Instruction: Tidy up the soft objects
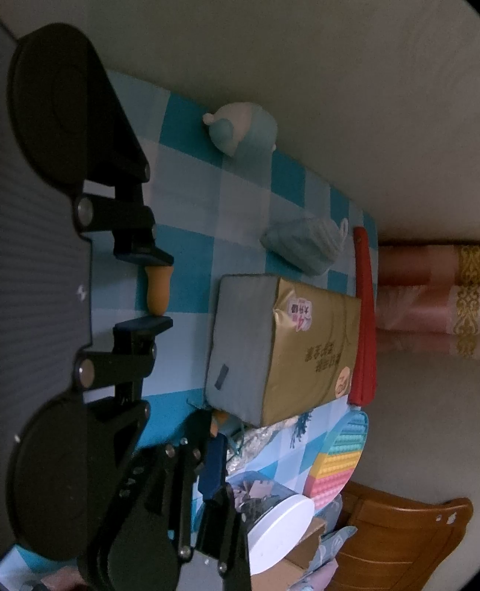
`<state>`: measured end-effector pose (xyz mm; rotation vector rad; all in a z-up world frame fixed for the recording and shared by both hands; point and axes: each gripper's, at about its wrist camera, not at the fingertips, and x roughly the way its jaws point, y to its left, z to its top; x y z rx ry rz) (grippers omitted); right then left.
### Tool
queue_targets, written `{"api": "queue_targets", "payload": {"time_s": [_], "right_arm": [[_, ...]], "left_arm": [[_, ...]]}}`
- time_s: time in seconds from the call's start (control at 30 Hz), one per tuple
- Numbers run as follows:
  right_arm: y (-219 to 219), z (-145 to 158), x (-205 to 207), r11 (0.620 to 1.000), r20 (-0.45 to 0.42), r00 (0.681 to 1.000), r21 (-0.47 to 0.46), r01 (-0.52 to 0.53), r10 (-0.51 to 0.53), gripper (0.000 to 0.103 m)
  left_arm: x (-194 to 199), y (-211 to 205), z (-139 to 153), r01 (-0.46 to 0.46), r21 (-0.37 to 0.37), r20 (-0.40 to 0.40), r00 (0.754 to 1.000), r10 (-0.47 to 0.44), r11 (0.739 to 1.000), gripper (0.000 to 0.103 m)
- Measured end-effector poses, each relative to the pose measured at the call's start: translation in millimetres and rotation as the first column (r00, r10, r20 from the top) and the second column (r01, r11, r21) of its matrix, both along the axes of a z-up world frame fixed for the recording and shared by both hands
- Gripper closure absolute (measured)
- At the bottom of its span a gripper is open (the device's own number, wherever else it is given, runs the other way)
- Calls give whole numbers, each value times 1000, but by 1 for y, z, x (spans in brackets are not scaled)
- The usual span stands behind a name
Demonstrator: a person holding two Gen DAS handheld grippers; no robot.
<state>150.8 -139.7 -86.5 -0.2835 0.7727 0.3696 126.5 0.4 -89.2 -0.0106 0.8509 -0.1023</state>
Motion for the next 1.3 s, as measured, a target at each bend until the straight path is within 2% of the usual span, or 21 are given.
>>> {"api": "queue_targets", "payload": {"time_s": [0.43, 0.87, 1.3], "right_arm": [[-4, 15, -20, 1000, 7, 1000, 15, 1, -1, 87], [-7, 23, -49, 999, -25, 1000, 39, -10, 11, 87], [-28, 34, -88, 999, -31, 999, 35, 20, -19, 87]], "left_arm": [[-4, 1, 3, -3, 3, 6, 1000, 3, 1000, 76], [-12, -3, 8, 22, 19, 8, 1000, -22, 1000, 76], [-37, -19, 23, 135, 51, -17, 991, -134, 990, 76]]}}
